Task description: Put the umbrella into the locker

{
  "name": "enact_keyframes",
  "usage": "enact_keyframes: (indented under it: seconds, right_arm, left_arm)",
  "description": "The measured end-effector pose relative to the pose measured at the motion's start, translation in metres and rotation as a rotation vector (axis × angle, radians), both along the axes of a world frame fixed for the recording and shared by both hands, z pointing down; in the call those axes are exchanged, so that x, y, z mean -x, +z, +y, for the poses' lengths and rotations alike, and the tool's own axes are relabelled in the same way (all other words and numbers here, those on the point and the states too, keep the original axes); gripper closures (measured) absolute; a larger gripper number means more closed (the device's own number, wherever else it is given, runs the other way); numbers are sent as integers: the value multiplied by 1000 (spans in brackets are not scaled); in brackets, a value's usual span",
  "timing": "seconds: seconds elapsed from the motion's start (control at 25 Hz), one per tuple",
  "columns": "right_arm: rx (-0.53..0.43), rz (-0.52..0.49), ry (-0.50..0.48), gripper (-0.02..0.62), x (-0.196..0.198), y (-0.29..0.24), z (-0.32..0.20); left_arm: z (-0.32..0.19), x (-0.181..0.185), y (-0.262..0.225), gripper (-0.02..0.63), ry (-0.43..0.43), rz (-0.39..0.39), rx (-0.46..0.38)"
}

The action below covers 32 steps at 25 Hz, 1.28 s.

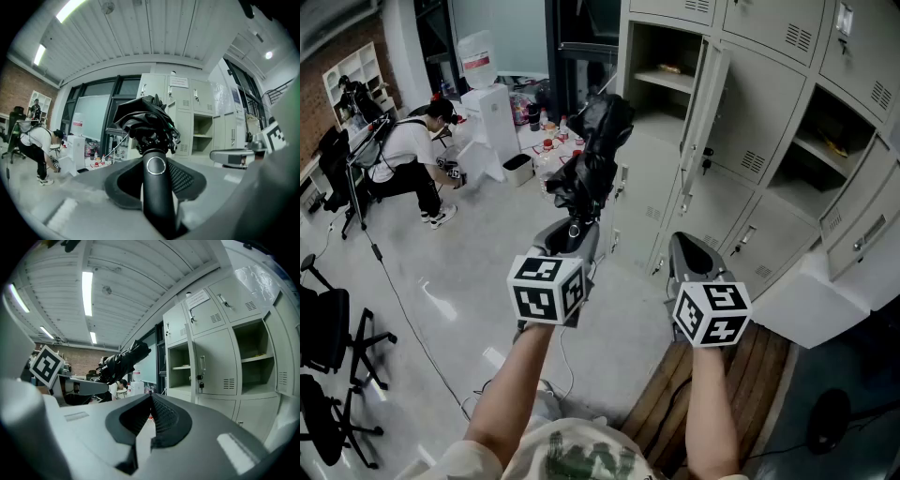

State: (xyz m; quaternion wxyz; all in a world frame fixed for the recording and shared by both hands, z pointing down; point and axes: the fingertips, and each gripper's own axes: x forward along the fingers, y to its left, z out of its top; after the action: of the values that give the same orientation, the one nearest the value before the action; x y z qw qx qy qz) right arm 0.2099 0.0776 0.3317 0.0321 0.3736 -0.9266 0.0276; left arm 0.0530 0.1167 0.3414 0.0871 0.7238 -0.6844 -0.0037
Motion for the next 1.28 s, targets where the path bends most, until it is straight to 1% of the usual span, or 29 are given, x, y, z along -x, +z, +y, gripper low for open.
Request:
enact_keyframes:
  seconds: [0.32, 0.48, 0.64, 1.0, 1.28]
  right_arm:
    - [22, 9, 14, 601, 5, 8, -14]
    - [27, 17, 25, 601, 19, 13, -25]
    - [28, 24, 41, 601, 40, 15, -41]
    - [37, 40, 133, 601, 95, 14, -88]
    - [37, 51, 214, 601, 132, 5, -119]
  left_arm:
    - [-17, 6, 2, 460, 13, 9, 1]
    - [-32, 17, 4, 460, 37, 0, -1]
    - [-52, 36, 7, 460, 63, -1, -1]
    - [-115, 89, 10, 460, 163, 7, 8]
    - [-158, 120, 9, 460, 259, 9, 25]
